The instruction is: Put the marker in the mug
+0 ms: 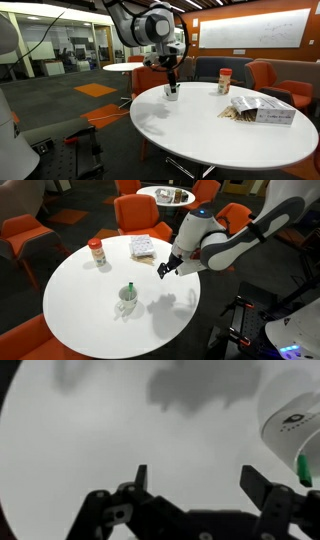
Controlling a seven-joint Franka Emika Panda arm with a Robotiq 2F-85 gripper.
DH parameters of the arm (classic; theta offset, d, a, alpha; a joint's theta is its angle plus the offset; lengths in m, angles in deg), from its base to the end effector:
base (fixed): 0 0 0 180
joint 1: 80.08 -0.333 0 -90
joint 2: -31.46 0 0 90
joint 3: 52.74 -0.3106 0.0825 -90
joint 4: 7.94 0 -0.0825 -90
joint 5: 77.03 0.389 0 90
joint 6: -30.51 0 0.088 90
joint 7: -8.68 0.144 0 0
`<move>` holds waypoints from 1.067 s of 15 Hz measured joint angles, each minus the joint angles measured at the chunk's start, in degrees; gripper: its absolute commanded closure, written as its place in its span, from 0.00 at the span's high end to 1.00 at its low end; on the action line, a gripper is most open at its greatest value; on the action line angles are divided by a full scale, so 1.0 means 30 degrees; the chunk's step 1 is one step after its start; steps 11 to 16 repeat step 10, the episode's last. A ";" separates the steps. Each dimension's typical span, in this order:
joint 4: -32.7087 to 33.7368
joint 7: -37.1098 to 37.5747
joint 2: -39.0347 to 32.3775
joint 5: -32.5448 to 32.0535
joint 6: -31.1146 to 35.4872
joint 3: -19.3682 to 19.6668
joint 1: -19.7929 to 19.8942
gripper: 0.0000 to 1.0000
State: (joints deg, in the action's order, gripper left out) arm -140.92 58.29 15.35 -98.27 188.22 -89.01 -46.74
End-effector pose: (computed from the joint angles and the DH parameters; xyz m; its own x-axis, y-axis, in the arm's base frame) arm 0.5488 0.0465 0.2188 0.8465 -0.5020 0.1773 -0.4840 -0.8643 -0.1369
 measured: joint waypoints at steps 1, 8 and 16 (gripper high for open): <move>0.0045 -0.1923 0.0712 0.1772 -0.0042 0.1326 -0.1245 1.00; -0.0029 -0.6348 0.4088 0.5628 -0.2288 0.8630 -0.8581 1.00; -0.0105 -0.6348 0.4244 0.5626 -0.2479 0.9471 -0.9426 1.00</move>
